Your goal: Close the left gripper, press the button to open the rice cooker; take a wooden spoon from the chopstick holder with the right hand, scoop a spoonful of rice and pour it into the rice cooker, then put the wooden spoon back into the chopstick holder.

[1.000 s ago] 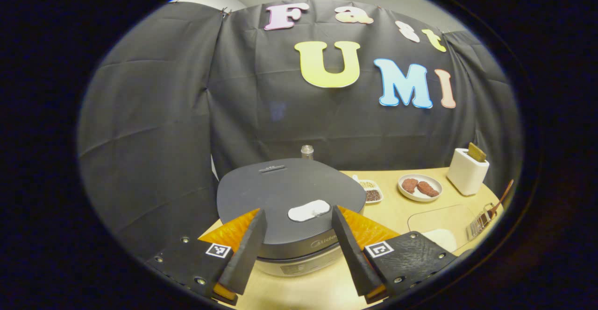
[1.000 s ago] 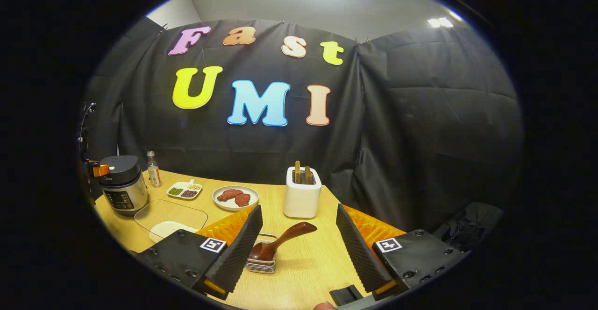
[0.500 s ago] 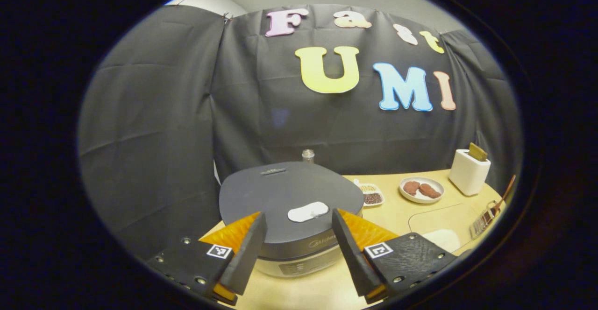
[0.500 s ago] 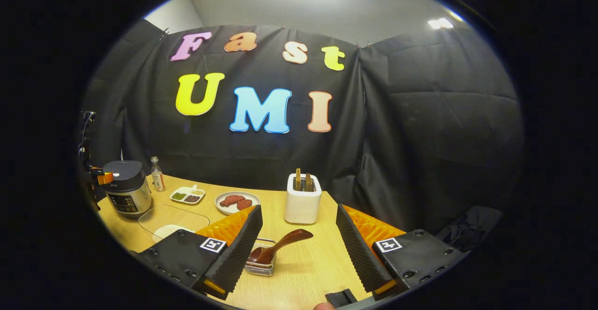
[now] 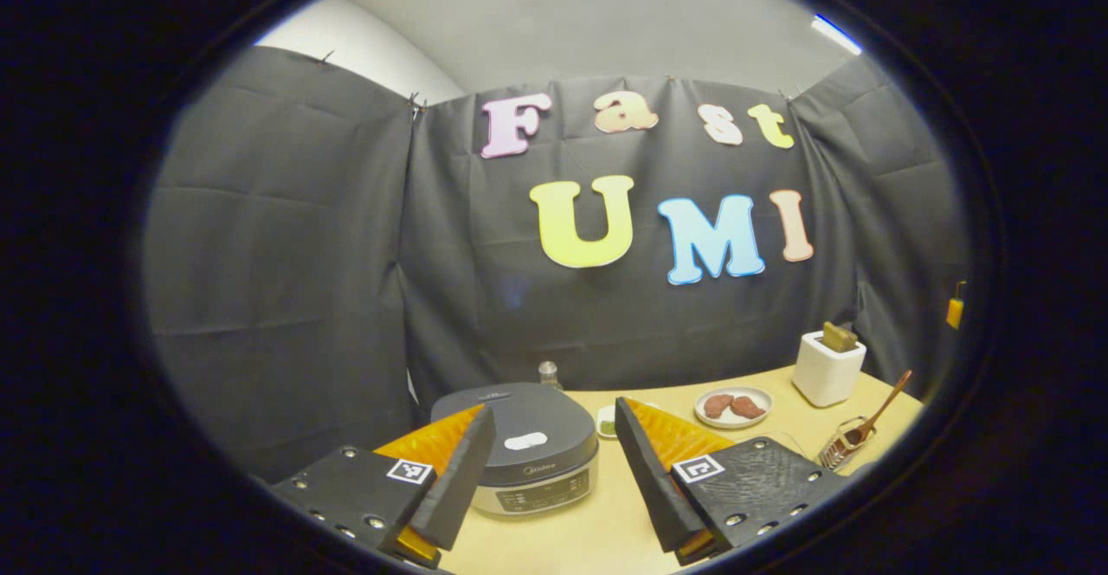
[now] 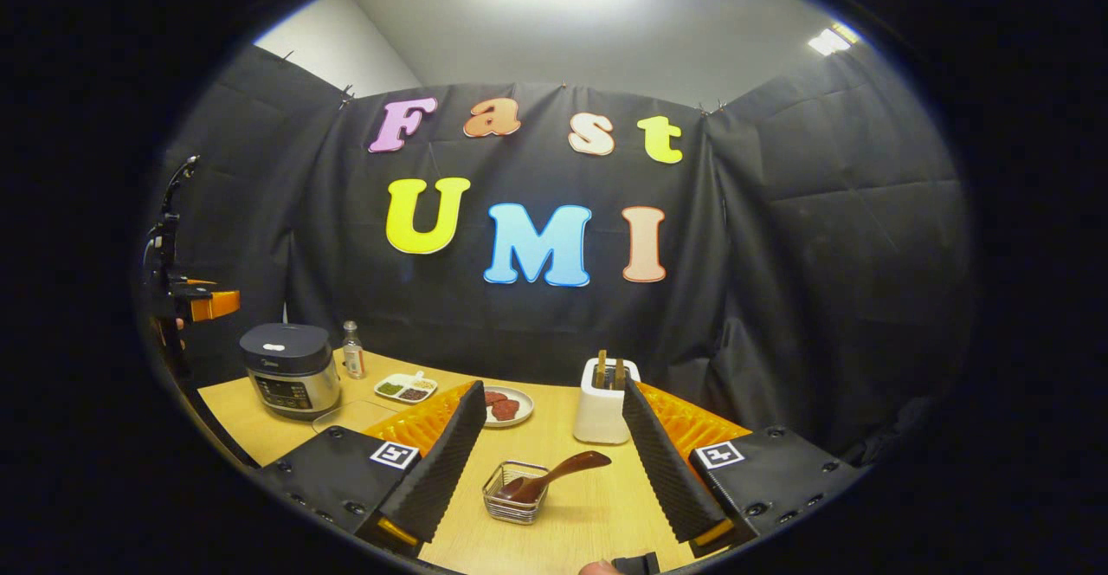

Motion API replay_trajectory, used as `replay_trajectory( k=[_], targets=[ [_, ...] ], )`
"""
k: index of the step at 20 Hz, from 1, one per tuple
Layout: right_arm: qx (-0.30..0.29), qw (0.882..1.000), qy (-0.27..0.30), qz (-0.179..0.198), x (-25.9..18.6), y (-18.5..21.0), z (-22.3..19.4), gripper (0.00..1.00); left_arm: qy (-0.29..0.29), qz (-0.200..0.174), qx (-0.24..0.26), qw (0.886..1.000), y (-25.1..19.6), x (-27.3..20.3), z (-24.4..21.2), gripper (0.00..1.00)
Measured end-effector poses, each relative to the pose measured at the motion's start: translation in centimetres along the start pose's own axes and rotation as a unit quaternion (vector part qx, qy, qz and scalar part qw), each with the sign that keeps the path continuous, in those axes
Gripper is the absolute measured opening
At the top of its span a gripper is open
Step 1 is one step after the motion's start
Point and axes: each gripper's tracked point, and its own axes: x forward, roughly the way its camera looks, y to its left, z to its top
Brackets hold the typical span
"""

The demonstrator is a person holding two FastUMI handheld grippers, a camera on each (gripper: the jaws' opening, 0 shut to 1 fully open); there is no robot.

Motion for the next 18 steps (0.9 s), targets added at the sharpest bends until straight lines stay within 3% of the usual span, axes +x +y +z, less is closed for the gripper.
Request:
replay_trajectory(
  k=[7,11,13,18],
  targets=[
    [0.019,0.999,-0.027,0.011,-1.4,2.3,2.3,1.0,-0.05,-0.007,0.002,0.999,-0.7,-6.9,4.7,0.85],
    [0.02,0.999,-0.039,0.005,-2.4,3.7,3.2,1.0,-0.069,-0.018,0.032,0.997,0.2,-8.4,5.0,0.85],
    [0.021,0.999,-0.039,0.0,-2.8,4.3,3.4,0.96,-0.068,-0.024,0.029,0.997,0.7,-8.7,4.8,0.84],
    [0.021,0.999,-0.043,-0.009,-4.1,5.3,3.8,0.99,-0.067,-0.036,0.013,0.997,1.6,-9.1,4.5,0.84]
  ],
)
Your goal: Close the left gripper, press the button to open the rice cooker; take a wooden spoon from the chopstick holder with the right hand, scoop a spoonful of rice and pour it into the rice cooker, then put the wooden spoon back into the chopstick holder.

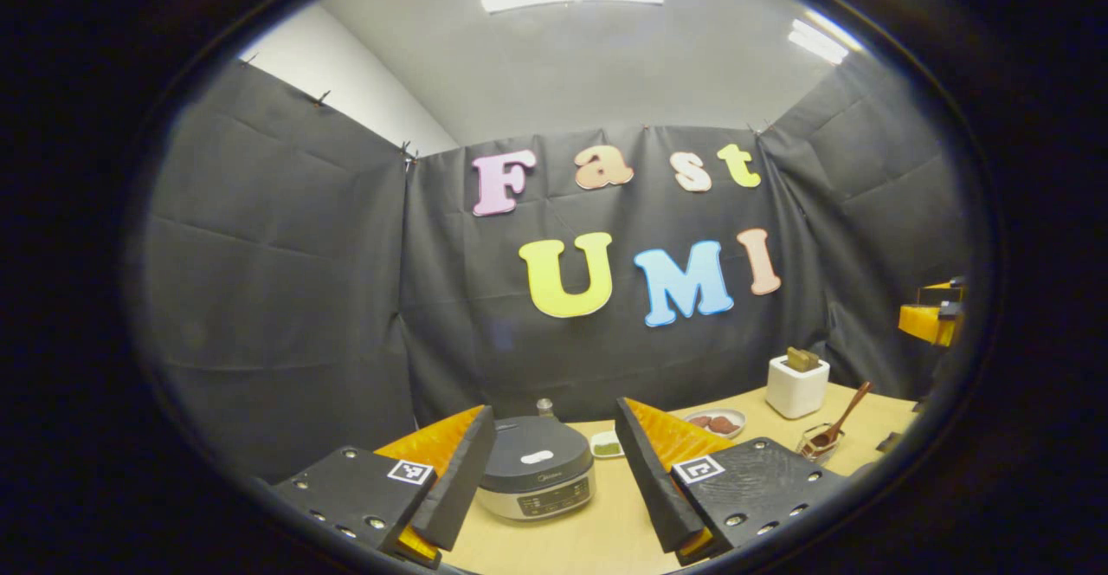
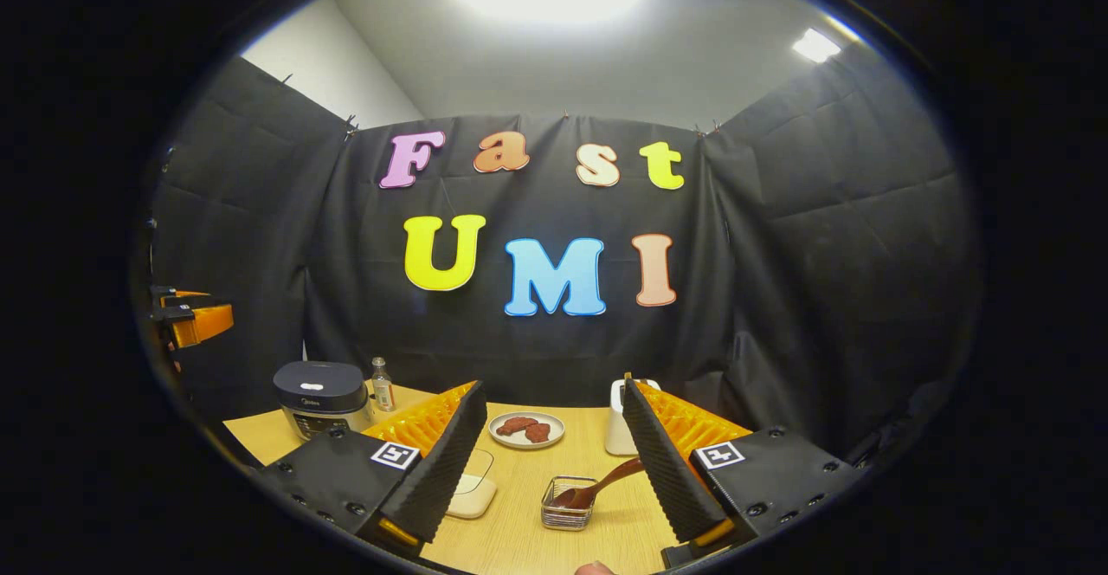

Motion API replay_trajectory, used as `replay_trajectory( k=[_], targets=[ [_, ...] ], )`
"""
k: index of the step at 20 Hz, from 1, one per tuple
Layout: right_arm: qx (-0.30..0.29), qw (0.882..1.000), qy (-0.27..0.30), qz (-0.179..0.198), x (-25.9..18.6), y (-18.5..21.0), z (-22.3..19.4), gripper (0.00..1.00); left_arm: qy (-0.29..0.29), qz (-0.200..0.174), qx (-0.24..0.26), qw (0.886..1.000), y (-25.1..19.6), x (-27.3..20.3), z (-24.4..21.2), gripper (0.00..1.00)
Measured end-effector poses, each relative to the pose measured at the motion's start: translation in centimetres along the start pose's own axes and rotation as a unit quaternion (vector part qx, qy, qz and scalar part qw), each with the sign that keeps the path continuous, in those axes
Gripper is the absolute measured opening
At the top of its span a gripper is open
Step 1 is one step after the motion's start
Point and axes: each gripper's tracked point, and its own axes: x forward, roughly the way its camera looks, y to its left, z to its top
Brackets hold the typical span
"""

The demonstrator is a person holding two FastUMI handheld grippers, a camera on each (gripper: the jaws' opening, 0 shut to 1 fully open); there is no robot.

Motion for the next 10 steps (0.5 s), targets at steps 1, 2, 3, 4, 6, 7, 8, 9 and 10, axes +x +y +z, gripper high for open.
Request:
replay_trajectory(
  k=[1,2,3,4,6,7,8,9,10],
  targets=[
    [-0.001,1.0,-0.001,-0.001,-0.1,0.1,0.2,0.99,0.0,0.0,-0.001,1.0,0.3,0.0,0.0,0.84],
    [-0.001,1.0,-0.003,-0.004,-0.3,0.2,0.4,1.0,-0.001,-0.001,-0.002,1.0,0.5,-0.1,0.1,0.85],
    [0.0,1.0,-0.007,-0.005,-0.5,0.4,0.7,1.0,-0.002,-0.003,-0.005,1.0,0.7,-0.1,0.2,0.85],
    [-0.001,1.0,-0.009,-0.007,-0.6,0.4,0.9,1.0,-0.004,-0.004,-0.006,1.0,0.9,-0.1,0.3,0.85],
    [-0.004,1.0,-0.011,-0.01,-0.9,0.6,1.0,0.96,-0.006,-0.006,-0.007,1.0,1.2,-0.2,0.3,0.85],
    [-0.004,1.0,-0.012,-0.011,-1.1,0.7,1.0,0.99,-0.007,-0.007,-0.008,1.0,1.3,-0.3,0.4,0.85],
    [-0.003,1.0,-0.012,-0.012,-1.2,0.8,1.1,1.0,-0.009,-0.008,-0.008,1.0,1.4,-0.4,0.6,0.85],
    [-0.002,1.0,-0.013,-0.013,-1.3,0.9,1.2,1.0,-0.01,-0.009,-0.009,1.0,1.5,-0.5,0.8,0.84],
    [-0.001,1.0,-0.014,-0.014,-1.4,1.0,1.3,1.0,-0.011,-0.009,-0.01,1.0,1.7,-0.4,0.6,0.84]
  ],
)
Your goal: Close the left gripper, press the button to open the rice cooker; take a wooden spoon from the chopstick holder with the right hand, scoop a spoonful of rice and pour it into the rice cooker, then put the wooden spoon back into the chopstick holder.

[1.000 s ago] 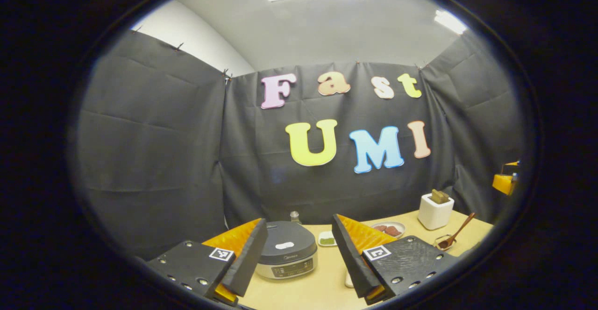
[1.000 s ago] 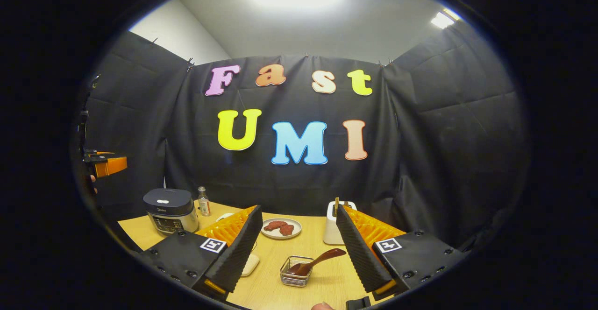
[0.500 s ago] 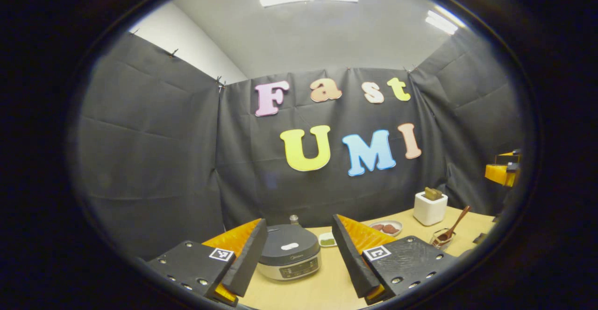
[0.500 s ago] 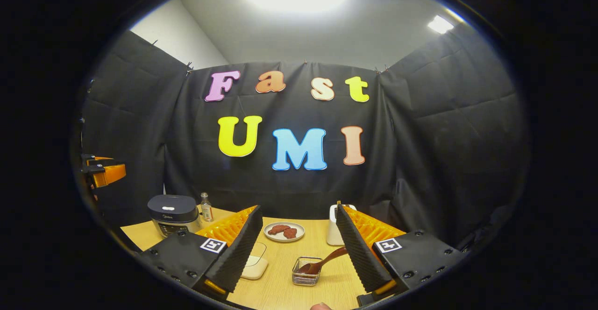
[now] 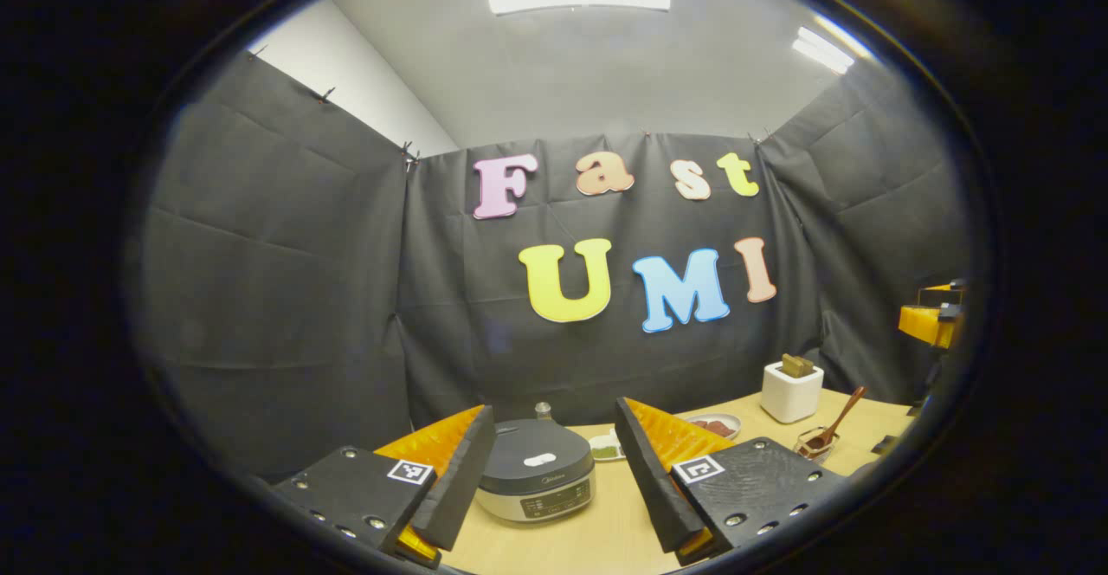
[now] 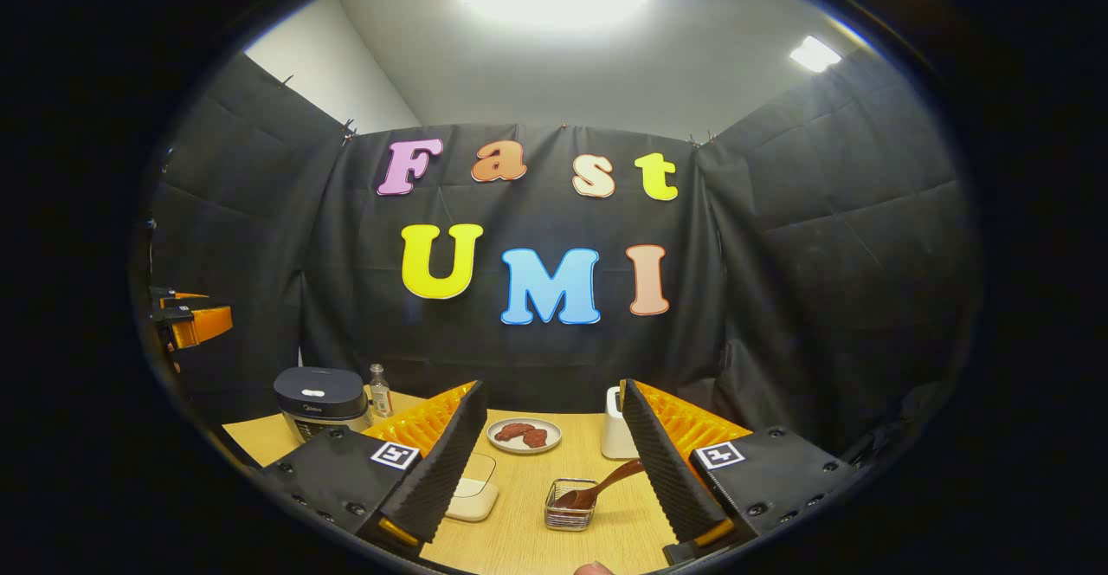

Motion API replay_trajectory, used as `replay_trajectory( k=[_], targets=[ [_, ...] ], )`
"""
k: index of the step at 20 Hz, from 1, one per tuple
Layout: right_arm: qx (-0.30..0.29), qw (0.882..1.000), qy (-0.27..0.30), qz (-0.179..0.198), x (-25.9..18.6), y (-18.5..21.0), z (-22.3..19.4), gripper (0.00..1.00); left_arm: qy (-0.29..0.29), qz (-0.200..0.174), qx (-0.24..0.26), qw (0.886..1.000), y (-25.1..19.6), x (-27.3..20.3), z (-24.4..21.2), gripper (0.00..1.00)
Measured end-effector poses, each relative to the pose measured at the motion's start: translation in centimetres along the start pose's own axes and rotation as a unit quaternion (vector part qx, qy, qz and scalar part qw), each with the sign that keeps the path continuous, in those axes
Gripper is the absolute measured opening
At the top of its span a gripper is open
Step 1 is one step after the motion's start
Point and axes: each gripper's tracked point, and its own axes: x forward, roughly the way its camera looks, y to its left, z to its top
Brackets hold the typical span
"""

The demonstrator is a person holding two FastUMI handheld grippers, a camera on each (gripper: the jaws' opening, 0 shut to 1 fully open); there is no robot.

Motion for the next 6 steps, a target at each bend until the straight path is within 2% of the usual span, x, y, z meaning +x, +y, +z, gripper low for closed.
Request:
replay_trajectory(
  k=[6],
  targets=[
    [0.002,1.0,-0.006,-0.005,-0.43,0.23,0.49,1.0,-0.007,-0.001,0.005,1.0,0.93,-0.51,0.66,0.84]
  ],
)
